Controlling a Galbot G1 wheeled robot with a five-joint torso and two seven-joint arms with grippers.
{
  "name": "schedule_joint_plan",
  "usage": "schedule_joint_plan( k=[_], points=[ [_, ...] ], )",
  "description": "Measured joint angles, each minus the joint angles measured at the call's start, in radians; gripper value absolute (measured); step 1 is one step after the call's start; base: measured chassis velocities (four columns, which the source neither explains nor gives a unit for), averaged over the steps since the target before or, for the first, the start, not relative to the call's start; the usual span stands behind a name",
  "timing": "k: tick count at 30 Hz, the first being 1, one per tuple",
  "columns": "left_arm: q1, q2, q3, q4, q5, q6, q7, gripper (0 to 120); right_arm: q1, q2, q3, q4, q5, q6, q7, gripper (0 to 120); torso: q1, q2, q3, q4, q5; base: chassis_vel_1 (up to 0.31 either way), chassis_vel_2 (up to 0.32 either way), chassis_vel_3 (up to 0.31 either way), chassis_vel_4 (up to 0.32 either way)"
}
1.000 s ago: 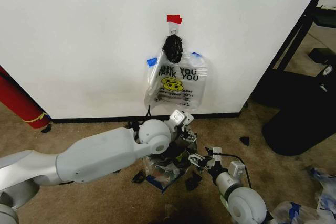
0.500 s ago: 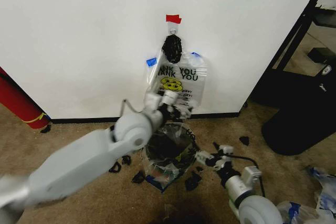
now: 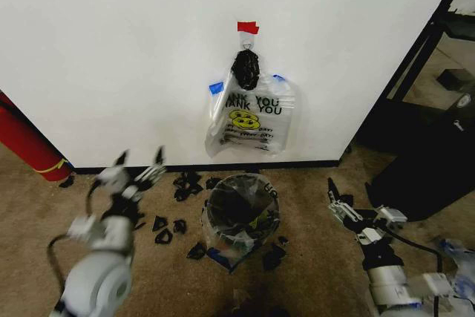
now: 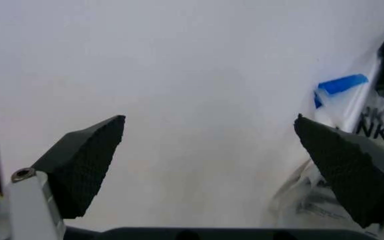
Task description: Pick up the garbage bag from the wall and place it over the trash bin.
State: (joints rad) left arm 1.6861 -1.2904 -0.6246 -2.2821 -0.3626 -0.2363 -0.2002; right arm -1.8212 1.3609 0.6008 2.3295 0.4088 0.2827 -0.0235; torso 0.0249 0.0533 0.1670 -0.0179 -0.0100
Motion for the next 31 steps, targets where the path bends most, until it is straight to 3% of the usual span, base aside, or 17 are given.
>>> schedule_joint_plan(
  k=[3,12,31],
  points=[
    [0.077,-0.052,0.003,-0.048,0.072,-0.080,0.014,100,-0.026,0.019,0.001,0.035,-0.056,0.021,-0.001,100,0.000,0.000,0.000,-0.0001,0.0001,0.000,0.000,0.000,0.000],
    [0.128,-0.049,0.010,-0.052,0.133,-0.182,0.018,100,-0.034,0.098,-0.040,0.072,-0.164,0.016,0.024,100,0.000,0.000,0.000,-0.0003,-0.0002,0.000,0.000,0.000,0.000],
    [0.123,-0.012,0.041,-0.021,0.142,-0.180,0.003,100,-0.016,0.150,-0.068,0.070,-0.226,0.006,0.045,100,0.000,0.000,0.000,-0.0002,-0.0001,0.000,0.000,0.000,0.000]
  ],
)
